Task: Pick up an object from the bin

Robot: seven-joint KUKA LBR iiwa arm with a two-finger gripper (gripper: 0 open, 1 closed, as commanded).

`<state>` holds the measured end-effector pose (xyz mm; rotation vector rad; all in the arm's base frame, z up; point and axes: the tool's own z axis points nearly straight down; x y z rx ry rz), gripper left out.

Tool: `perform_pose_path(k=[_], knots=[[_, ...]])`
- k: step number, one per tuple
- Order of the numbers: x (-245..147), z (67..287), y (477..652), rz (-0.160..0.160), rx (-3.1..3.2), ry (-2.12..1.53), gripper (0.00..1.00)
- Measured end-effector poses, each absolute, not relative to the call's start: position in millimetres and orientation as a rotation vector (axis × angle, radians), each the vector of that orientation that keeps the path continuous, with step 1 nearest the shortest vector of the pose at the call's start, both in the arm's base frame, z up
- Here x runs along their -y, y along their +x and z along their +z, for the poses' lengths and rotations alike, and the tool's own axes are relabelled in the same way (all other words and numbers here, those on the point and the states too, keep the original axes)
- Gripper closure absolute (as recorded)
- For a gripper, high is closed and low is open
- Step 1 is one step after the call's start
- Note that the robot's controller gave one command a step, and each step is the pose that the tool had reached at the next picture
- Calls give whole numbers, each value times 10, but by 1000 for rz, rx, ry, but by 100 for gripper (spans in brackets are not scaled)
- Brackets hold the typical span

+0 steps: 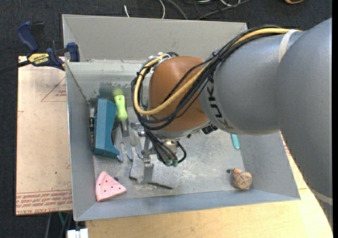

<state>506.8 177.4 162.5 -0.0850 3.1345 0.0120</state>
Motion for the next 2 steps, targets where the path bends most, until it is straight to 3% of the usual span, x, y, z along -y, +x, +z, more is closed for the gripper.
perform_pose_path(k=[1,2], knots=[[-1326,1401,4982,11,-3138,-127,0],[-1100,1199,5054,13,-3135,11,0]])
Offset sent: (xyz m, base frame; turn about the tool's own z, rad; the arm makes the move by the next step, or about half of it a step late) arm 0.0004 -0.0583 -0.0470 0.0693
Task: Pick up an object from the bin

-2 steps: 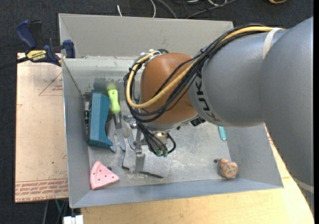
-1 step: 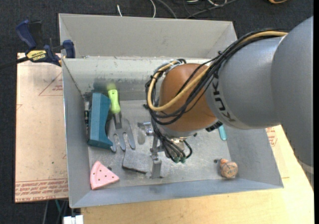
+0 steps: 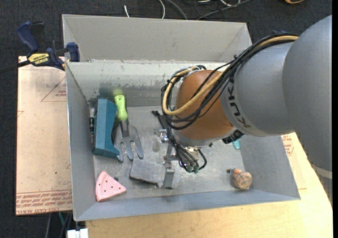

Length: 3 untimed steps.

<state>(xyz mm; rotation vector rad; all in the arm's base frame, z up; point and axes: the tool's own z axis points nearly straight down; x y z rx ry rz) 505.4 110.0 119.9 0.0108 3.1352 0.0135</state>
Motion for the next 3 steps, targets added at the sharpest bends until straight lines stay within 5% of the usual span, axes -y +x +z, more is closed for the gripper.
perform_pose_path(k=[1,2,3], knots=[[-1269,997,4936,13,-3130,-230,0],[-1283,819,4891,20,-3133,24,0],[-1026,758,4929,17,-3133,179,100]])
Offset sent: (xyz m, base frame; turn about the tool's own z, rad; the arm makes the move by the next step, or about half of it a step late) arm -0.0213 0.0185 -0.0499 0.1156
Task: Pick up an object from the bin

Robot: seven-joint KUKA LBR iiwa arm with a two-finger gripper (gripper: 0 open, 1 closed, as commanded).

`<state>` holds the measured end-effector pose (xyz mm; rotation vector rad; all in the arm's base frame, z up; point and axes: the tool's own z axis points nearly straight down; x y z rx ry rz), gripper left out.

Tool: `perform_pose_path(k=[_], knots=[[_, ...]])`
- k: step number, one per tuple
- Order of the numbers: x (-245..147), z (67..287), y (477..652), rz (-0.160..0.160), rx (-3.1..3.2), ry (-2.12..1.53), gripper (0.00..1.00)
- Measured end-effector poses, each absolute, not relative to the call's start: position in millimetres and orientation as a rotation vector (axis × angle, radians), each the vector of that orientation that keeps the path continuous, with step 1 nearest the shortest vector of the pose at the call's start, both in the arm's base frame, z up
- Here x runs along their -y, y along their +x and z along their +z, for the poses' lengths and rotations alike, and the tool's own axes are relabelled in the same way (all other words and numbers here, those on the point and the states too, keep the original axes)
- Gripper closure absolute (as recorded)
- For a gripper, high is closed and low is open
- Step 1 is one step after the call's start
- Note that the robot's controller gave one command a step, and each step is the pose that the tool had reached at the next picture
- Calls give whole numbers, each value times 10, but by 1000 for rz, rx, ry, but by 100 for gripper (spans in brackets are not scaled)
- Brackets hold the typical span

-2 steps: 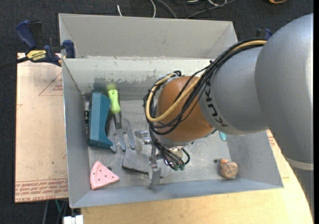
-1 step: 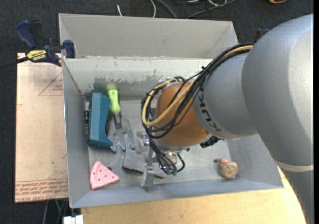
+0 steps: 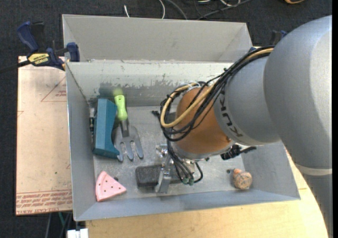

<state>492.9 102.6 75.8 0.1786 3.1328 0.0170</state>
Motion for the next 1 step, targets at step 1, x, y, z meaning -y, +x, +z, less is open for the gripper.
perform_pose_path(k=[1], knots=[[-1026,758,4929,17,-3133,178,100]])
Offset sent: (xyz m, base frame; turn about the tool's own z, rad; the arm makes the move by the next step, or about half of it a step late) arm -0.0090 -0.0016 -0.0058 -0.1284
